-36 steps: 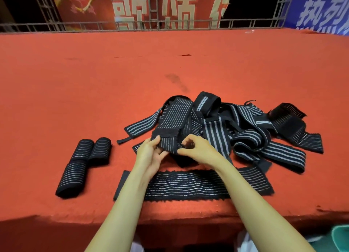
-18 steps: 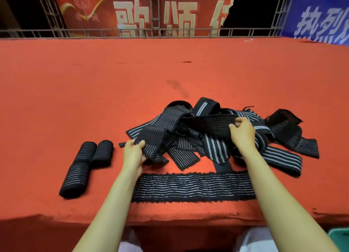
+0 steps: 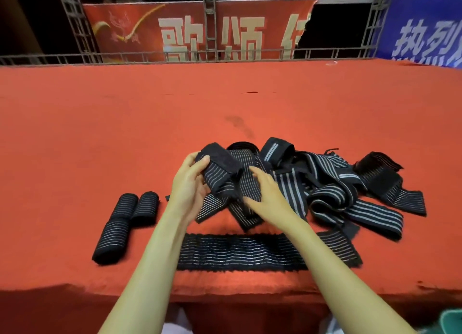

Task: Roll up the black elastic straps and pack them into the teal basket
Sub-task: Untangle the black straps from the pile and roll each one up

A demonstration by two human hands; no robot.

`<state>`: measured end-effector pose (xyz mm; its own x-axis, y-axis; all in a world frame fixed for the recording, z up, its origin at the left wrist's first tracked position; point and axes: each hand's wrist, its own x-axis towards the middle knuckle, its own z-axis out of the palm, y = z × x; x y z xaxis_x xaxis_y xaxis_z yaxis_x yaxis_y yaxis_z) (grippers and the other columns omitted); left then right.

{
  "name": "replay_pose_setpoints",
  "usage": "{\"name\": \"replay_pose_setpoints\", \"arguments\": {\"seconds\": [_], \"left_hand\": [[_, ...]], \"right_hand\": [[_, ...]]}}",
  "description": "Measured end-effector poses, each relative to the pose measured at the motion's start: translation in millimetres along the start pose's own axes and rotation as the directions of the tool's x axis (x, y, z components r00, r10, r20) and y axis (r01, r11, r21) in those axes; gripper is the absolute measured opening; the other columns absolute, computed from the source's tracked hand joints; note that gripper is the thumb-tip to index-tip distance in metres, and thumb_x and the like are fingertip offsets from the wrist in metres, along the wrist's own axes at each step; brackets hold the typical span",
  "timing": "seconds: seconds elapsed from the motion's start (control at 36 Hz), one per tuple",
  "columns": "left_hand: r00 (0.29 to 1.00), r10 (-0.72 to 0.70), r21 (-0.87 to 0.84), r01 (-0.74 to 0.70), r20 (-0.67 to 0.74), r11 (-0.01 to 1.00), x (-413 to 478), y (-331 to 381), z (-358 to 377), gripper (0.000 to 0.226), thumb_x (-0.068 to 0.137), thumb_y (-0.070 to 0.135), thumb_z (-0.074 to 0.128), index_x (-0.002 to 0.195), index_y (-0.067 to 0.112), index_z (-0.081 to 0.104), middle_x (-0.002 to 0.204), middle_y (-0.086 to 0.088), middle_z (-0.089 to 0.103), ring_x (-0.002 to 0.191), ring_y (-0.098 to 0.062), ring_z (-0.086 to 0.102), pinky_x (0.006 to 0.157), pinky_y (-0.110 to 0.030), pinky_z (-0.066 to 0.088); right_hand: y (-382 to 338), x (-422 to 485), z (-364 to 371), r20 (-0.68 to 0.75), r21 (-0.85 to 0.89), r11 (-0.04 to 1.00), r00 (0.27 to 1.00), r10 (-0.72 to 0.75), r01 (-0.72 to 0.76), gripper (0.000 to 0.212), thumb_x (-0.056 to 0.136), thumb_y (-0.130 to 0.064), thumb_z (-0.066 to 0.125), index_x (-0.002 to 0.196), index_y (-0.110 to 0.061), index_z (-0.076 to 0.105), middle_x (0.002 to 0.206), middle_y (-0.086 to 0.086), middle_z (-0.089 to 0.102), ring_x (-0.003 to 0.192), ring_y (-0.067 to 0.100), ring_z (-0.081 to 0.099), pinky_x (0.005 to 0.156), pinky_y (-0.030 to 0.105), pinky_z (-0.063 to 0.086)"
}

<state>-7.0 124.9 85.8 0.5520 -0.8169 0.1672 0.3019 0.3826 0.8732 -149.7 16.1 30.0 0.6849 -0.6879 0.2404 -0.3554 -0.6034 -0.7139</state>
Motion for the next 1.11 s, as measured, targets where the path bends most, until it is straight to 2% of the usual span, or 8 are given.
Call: {"name": "replay_pose_setpoints", "arguments": {"seconds": [0.11, 0.31, 0.56, 0.67, 0.78, 0.89, 0.97, 1.11], "left_hand": [[0.994, -0.061, -0.091, 0.069, 0.088, 0.994, -3.8, 8.1, -2.1, 0.014, 0.093, 0.007, 0.048, 0.103, 0.008, 0.058, 0.094, -0.009, 0.067, 0.080, -0.018, 0.064, 0.068, -0.026, 0.056], [0.978, -0.192, -0.217, 0.206, 0.084, 0.954, -2.3, 18.0, -9.7, 0.013, 0.090, 0.013, 0.052, 0.100, 0.012, 0.059, 0.090, -0.005, 0.067, 0.076, -0.014, 0.066, 0.066, -0.024, 0.056], [0.936, -0.271, 0.473, 0.138, 0.226, 0.870, -19.6, 2.3, -21.6, 0.039, 0.079, 0.051, 0.069, 0.091, 0.014, 0.066, 0.059, 0.009, 0.035, 0.053, -0.007, 0.027, 0.050, -0.018, 0.026], [0.952, -0.232, 0.572, 0.079, 0.200, 0.817, -24.9, -9.1, -14.6, 0.040, 0.066, 0.054, 0.073, 0.091, 0.023, 0.067, 0.076, 0.015, 0.063, 0.072, -0.001, 0.055, 0.071, -0.022, 0.042], [0.976, -0.176, 0.601, 0.065, 0.127, 0.796, -29.3, -28.3, 0.2, 0.054, 0.066, 0.047, 0.079, 0.110, 0.025, 0.058, 0.114, 0.005, 0.062, 0.107, -0.006, 0.058, 0.093, -0.025, 0.047], [1.000, -0.014, 0.637, -0.003, 0.022, 0.771, -42.7, -45.2, 21.4, 0.061, 0.069, 0.050, 0.077, 0.116, 0.022, 0.048, 0.121, 0.005, 0.051, 0.110, -0.006, 0.051, 0.083, -0.013, 0.040], [0.995, 0.024, 0.673, -0.085, 0.100, 0.735, -61.0, -56.5, 40.7, 0.074, 0.059, 0.068, 0.071, 0.111, 0.024, 0.044, 0.119, 0.007, 0.047, 0.110, -0.004, 0.048, 0.088, -0.021, 0.040], [0.991, 0.038, 0.816, -0.128, 0.129, 0.564, -59.7, -71.9, 57.0, 0.045, 0.077, 0.037, 0.072, 0.105, 0.020, 0.042, 0.110, 0.004, 0.052, 0.099, -0.012, 0.050, 0.083, -0.026, 0.038]], "right_hand": [[-12.9, 2.6, -5.7, -0.079, 0.281, 0.956, 0.994, -0.070, 0.090, 0.052, 0.090, -0.019, 0.064, 0.127, -0.048, 0.043, 0.130, -0.013, 0.042, 0.119, 0.002, 0.043, 0.100, 0.029, 0.038], [-26.0, 4.2, -25.3, -0.181, 0.364, 0.915, 0.977, -0.113, 0.173, 0.021, 0.092, -0.015, 0.059, 0.084, -0.031, 0.069, 0.090, -0.005, 0.071, 0.089, 0.008, 0.063, 0.088, 0.038, 0.048], [-36.1, -1.0, -77.6, -0.288, 0.432, 0.901, 0.952, 0.107, 0.030, 0.015, 0.092, -0.006, 0.056, 0.090, -0.005, 0.071, 0.090, 0.008, 0.073, 0.086, 0.011, 0.065, 0.080, 0.032, 0.052], [-38.7, 1.3, -88.5, -0.372, 0.277, 0.961, 0.920, 0.126, -0.020, 0.012, 0.084, -0.012, 0.062, 0.088, -0.012, 0.074, 0.080, 0.000, 0.073, 0.083, 0.017, 0.068, 0.080, 0.039, 0.054], [-50.0, -2.2, -90.4, -0.440, 0.012, 0.998, 0.895, 0.066, -0.068, 0.007, 0.081, -0.012, 0.063, 0.085, -0.018, 0.061, 0.059, -0.008, 0.052, 0.058, 0.009, 0.049, 0.055, 0.021, 0.035], [-61.8, -6.8, -88.5, -0.439, -0.223, 0.966, 0.898, 0.016, -0.127, 0.004, 0.081, -0.016, 0.061, 0.084, -0.018, 0.060, 0.066, -0.001, 0.058, 0.075, 0.027, 0.057, 0.062, 0.031, 0.036], [-66.8, -6.5, -85.6, -0.419, -0.377, 0.911, 0.908, -0.008, -0.166, 0.012, 0.080, -0.020, 0.061, 0.090, -0.017, 0.066, 0.086, 0.009, 0.069, 0.088, 0.033, 0.062, 0.074, 0.035, 0.047], [-74.2, -6.3, -82.4, -0.380, -0.366, 0.922, 0.925, -0.022, -0.128, 0.014, 0.080, -0.023, 0.062, 0.091, -0.020, 0.070, 0.091, 0.007, 0.071, 0.092, 0.033, 0.063, 0.077, 0.036, 0.051]]}}
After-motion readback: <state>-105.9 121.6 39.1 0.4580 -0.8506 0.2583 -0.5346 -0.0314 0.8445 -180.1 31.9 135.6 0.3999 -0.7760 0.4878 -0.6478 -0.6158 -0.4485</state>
